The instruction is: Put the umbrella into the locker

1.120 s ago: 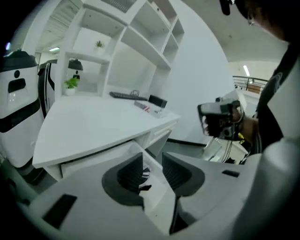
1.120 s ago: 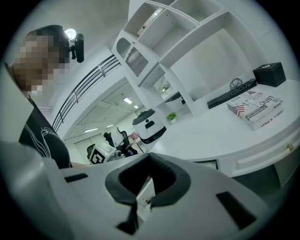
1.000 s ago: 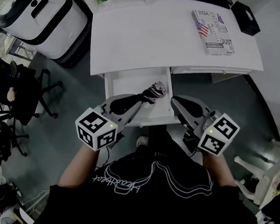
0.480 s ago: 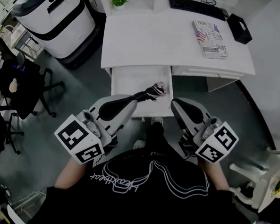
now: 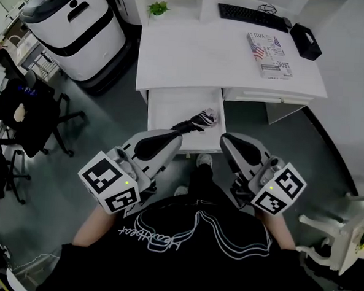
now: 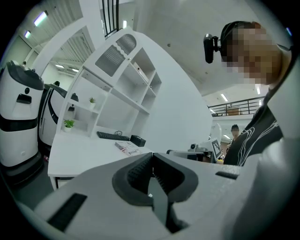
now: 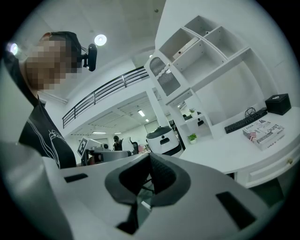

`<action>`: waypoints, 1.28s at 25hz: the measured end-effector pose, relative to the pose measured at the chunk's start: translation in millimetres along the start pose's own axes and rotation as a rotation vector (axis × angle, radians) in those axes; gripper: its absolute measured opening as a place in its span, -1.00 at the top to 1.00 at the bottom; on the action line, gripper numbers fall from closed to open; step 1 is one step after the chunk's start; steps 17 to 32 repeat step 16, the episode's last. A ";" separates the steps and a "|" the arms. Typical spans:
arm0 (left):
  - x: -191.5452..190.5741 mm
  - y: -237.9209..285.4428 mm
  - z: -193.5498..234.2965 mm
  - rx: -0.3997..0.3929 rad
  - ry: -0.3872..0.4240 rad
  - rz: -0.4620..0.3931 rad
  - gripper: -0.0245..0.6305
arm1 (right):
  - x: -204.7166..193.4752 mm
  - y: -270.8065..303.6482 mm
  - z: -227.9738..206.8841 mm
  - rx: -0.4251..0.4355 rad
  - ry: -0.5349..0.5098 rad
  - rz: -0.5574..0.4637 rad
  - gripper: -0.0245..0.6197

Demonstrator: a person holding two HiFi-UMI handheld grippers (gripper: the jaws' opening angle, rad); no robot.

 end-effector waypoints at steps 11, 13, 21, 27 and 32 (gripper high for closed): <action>-9.3 10.8 13.4 0.000 -0.044 0.014 0.91 | -6.5 8.0 -13.8 -0.006 0.026 0.025 0.91; -10.7 14.1 17.3 0.002 -0.048 0.017 0.91 | -7.1 10.5 -17.9 -0.006 0.028 0.031 0.91; -12.9 20.6 23.5 0.003 -0.057 0.021 0.91 | -8.8 13.1 -26.2 -0.010 0.034 0.038 0.91; -12.9 20.6 23.5 0.003 -0.057 0.021 0.91 | -8.8 13.1 -26.2 -0.010 0.034 0.038 0.91; -12.9 20.6 23.5 0.003 -0.057 0.021 0.91 | -8.8 13.1 -26.2 -0.010 0.034 0.038 0.91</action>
Point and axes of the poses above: the fingertips, and each gripper's own axes: y forward along the fingers, z to its left, x out of its top, the point moved 1 cm from there along -y, backward along the fingers, and after that the axes turned 1 degree about y, right-handed, at the moved point
